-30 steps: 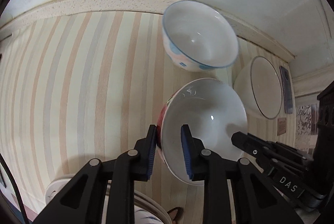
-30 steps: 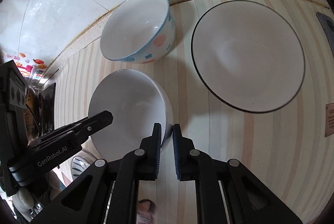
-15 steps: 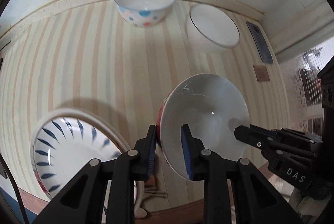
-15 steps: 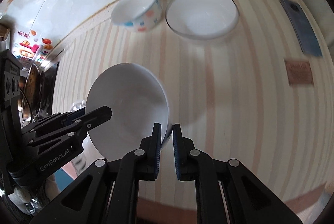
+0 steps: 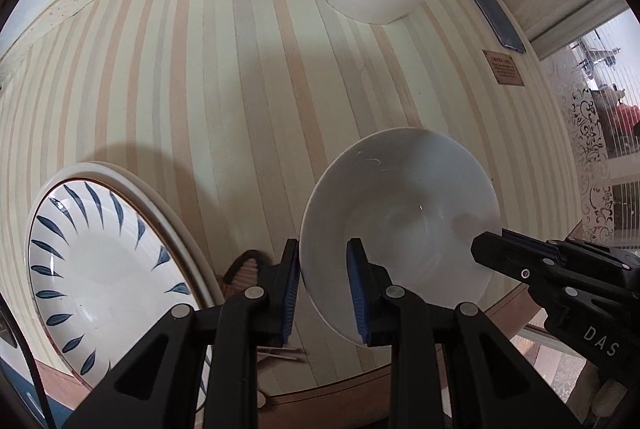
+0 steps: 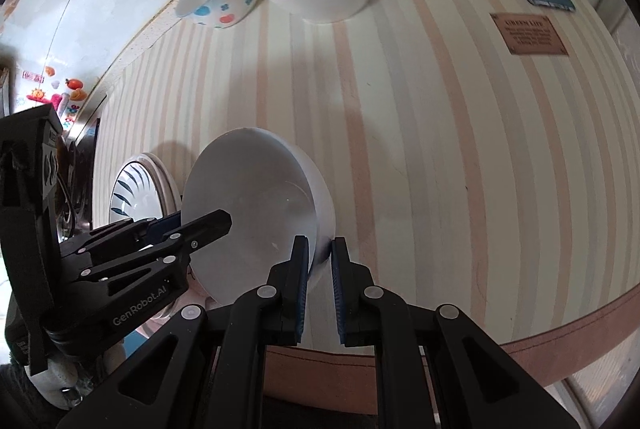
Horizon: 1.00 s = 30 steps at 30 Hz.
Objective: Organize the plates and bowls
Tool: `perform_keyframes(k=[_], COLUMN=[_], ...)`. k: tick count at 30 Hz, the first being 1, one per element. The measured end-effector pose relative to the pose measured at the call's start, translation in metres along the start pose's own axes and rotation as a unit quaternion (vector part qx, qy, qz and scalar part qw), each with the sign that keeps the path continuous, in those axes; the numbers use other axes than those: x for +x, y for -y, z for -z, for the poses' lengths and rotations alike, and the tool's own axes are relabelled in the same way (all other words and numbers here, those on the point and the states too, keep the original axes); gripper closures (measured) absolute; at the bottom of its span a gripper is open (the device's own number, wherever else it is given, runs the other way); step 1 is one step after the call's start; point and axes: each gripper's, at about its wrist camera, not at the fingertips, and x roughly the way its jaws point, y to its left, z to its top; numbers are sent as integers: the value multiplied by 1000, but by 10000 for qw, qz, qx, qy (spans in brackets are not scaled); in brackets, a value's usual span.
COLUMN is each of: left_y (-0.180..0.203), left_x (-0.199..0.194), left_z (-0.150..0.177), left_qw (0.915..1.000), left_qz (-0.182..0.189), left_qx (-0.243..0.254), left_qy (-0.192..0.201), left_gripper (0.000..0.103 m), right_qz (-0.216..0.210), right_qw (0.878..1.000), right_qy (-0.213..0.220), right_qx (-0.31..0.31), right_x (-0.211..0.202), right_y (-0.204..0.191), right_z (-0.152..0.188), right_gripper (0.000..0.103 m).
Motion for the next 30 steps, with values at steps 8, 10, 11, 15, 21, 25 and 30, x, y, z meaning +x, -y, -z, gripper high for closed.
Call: perform_keyframes(k=[8,10,11,15,21,25,30], left_y=[5,4,2,2,-1,-3,-13], left_x=[9,8,6,-3,-52,-83,-71], left_z=[-1,0,0,0,0,-28,-97], left_qw=[9999,9999,9999,9999,10000,9991,9981], left_qz=[-72,-71,-73,-82,75,226,247], left_qx=[58,74,71,90,-17,-37,-274], left_qy=[-67,-75,-71,-74,7,362,491], left_gripper=[82,82,82,82,81,78,78], right_qz=[4,-1,-5,-31,-191,-282,-487], right_qw=[9999,9999,9999,9998,9990,9989,9981], right_qy=[9,14,2,-56,-234,-192,150], right_qx=[124,122,129,190,325,332,356], right_x=[0,1,2,5,-6,-24,-45], right_y=[10,8,7,9,20,27,31], right_z=[4,1,1,-2,-10,-26,-78], right_gripper=[90,90,90,90,90,90,87])
